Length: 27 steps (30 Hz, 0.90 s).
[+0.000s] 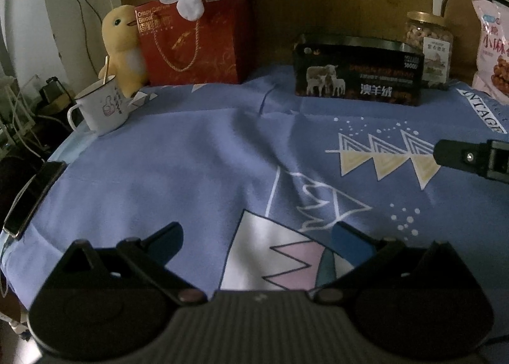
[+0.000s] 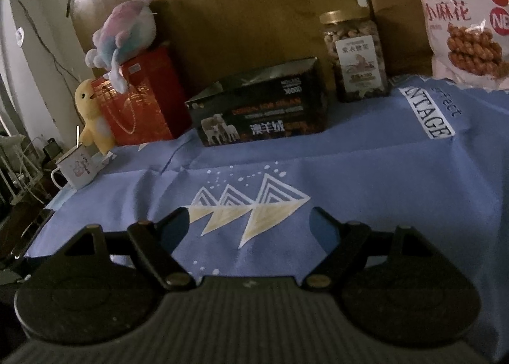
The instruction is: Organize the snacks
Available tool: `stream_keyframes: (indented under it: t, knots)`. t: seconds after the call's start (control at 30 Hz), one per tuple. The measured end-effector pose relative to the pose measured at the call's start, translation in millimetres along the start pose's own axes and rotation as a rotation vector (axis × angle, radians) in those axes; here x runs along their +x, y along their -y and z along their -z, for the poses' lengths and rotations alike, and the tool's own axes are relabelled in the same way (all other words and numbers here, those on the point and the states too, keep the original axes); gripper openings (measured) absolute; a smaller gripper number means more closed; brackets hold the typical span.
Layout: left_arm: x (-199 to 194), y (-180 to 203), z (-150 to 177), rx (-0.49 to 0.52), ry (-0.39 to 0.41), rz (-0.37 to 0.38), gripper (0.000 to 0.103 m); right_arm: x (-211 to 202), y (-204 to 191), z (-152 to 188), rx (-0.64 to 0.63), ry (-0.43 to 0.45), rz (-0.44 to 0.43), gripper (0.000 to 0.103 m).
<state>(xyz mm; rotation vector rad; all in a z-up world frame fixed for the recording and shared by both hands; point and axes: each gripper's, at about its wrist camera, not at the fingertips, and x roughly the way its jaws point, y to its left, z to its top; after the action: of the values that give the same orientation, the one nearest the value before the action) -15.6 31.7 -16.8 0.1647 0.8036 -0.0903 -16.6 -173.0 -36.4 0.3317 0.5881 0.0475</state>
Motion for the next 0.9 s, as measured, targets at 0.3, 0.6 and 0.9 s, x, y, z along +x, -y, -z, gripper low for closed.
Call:
stream_keyframes:
  t: [0.3, 0.6, 0.9]
  knots:
    - [-6.4, 1.0, 1.7, 0.017, 0.025, 0.011, 0.103, 0.2, -2.2, 3.9, -0.011, -0.005, -0.003, 0.085]
    - [-6.4, -0.1, 3.3, 0.015, 0.025, 0.015, 0.103, -0.9, -6.0, 3.8, -0.023, -0.002, -0.007, 0.085]
    - [-2.0, -1.7, 4.1, 0.007, 0.014, 0.022, 0.103, 0.8, -4.8, 3.0, -0.02, 0.003, 0.005, 0.085]
